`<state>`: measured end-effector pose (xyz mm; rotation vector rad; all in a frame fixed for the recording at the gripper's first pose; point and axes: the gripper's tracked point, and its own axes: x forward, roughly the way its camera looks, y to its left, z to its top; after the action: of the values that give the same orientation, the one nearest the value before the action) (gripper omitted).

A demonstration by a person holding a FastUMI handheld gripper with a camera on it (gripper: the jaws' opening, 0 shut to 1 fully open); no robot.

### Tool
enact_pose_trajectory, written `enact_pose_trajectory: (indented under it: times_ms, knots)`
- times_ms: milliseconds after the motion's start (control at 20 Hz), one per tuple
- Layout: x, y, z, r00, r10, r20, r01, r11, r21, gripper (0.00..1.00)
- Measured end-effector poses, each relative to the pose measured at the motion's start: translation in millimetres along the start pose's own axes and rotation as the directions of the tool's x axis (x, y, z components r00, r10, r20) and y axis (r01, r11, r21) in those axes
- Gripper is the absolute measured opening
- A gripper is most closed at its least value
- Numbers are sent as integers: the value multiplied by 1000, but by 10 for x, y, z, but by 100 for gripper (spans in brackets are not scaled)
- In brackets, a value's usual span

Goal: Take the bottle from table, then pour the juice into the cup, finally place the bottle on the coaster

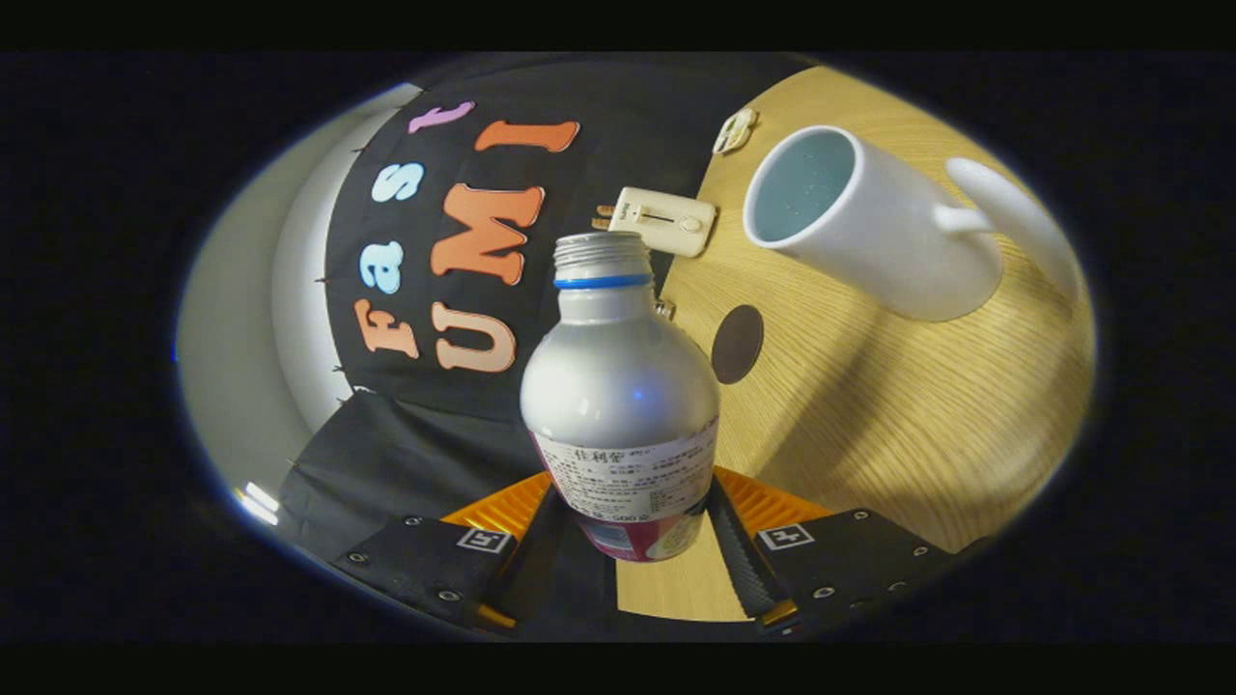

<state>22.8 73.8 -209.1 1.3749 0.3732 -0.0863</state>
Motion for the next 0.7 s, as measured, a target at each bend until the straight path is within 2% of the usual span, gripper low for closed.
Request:
enact_pose_trajectory:
  times_ms: [250,400,700]
  knots:
    - [-34,-10,75,1000,20,3,-21,991,136,77]
    - [-40,-36,98,1000,22,1,-22,986,167,77]
    - [-119,157,207,996,86,15,-87,959,270,77]
